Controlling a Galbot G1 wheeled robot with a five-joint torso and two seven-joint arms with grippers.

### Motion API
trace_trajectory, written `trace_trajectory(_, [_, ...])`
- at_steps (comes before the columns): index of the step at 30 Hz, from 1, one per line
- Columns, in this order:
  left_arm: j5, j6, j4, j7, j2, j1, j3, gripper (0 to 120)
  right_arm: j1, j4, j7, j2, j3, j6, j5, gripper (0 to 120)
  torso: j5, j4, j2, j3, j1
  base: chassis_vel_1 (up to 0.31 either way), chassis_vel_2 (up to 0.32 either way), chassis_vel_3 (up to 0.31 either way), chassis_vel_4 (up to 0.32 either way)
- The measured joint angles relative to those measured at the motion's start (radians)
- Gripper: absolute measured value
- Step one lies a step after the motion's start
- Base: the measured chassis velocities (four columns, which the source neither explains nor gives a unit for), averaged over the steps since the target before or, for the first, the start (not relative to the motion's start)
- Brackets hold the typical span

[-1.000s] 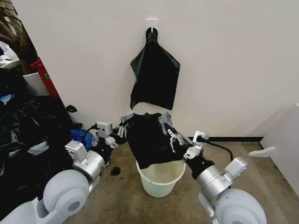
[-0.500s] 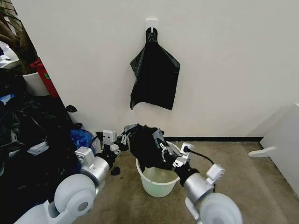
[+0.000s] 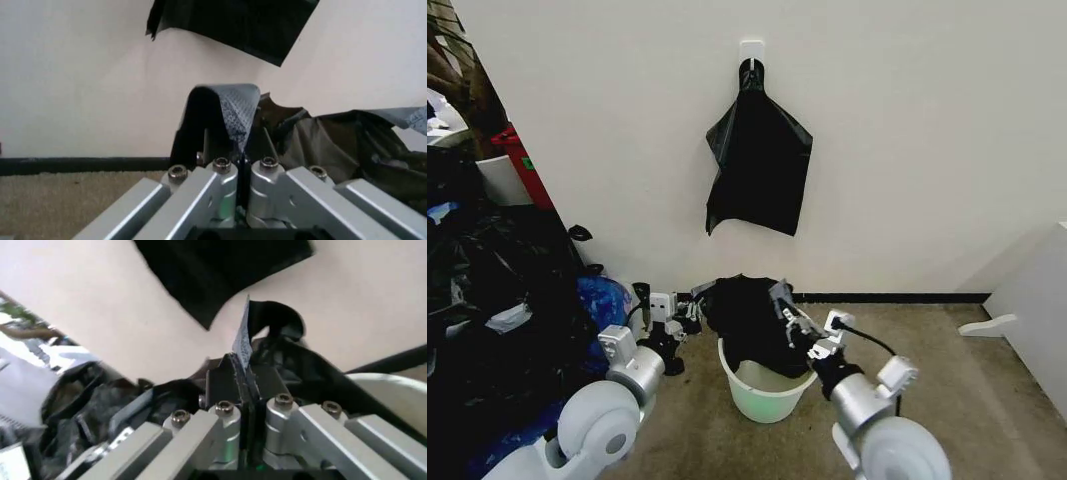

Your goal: Place the garbage bag over the trash bin.

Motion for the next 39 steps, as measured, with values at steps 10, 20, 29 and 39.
trace_trajectory(10, [0.050, -0.007, -0.093, -0.062, -0.062, 0.140, -0.039, 0, -0.121, 0.051, 0.099, 0.019, -0.013, 0.013, -0.081, 0, 0.0000, 0.0001, 0.000, 0.000, 0.000, 0.000, 0.000, 0.000, 0.000])
trace_trajectory(20, [0.051, -0.002, -0.099, -0.086, -0.008, 0.206, -0.009, 0, -0.193, 0.064, 0.030, -0.007, -0.015, 0.016, -0.147, 0, 0.0002, 0.0000, 0.000, 0.000, 0.000, 0.000, 0.000, 0.000, 0.000])
trace_trajectory(29, [0.063, -0.012, -0.042, -0.098, 0.032, 0.240, 0.015, 0, -0.235, 0.017, 0.084, -0.014, -0.040, 0.013, -0.156, 0, 0.0000, 0.0001, 0.000, 0.000, 0.000, 0.000, 0.000, 0.000, 0.000])
trace_trajectory(39, [0.112, -0.027, 0.007, -0.079, 0.023, 0.245, 0.033, 0, -0.260, -0.004, 0.089, -0.002, -0.030, 0.017, -0.171, 0, 0.0000, -0.0001, 0.000, 0.000, 0.000, 0.000, 0.000, 0.000, 0.000])
